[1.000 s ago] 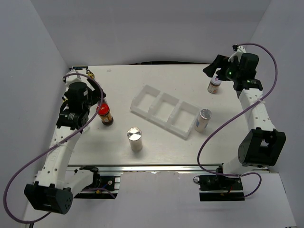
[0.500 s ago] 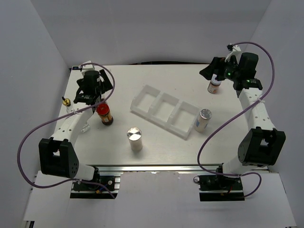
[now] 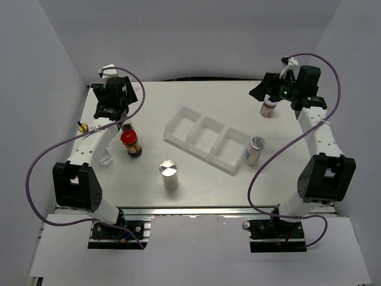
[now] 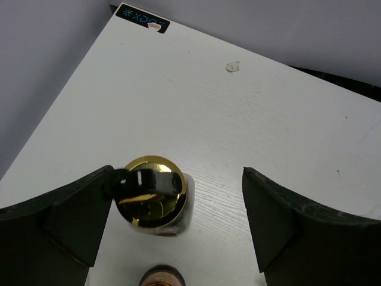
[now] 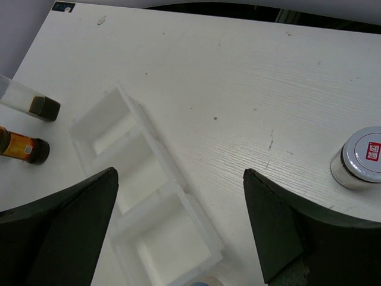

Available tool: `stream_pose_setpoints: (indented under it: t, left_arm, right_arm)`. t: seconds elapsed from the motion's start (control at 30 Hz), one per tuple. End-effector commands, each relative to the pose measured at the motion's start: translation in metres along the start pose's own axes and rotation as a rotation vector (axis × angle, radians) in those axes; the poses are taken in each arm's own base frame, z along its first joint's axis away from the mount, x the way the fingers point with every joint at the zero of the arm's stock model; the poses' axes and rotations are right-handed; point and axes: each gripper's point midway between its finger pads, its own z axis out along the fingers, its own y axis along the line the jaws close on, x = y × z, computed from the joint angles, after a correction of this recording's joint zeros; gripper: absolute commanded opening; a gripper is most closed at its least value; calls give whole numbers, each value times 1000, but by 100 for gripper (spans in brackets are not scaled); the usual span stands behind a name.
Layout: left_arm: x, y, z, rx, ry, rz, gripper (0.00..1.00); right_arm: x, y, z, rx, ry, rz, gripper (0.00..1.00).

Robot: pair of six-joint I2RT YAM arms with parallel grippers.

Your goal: Organize the condiment bottles

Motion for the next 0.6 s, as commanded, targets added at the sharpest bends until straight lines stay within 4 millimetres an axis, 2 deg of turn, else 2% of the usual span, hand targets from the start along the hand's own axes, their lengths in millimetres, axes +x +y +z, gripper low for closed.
stream_pose_setpoints:
  t: [0.0,0.07,0.17,0.5,0.57]
  left_arm:
    - [-14,1,5,-29,-27,38,94]
    - [-14,-2,9,-31,-25,44,93]
    - [-7,-1,16,-47,-12,61,86]
    - [6,1,24,-64,-6,83,51]
    - [6,2,22,-64,-6,83,39]
  right_arm:
    - [-21,7,-4,-14,-42,-49,89]
    - [-19,6,-4,-11,-35,-46,89]
    - [-16,5,-5,0,-27,-44,89]
    - [-10,0,-9,39,-22,-36,89]
    - [-9,0,-9,38,-21,-33,90]
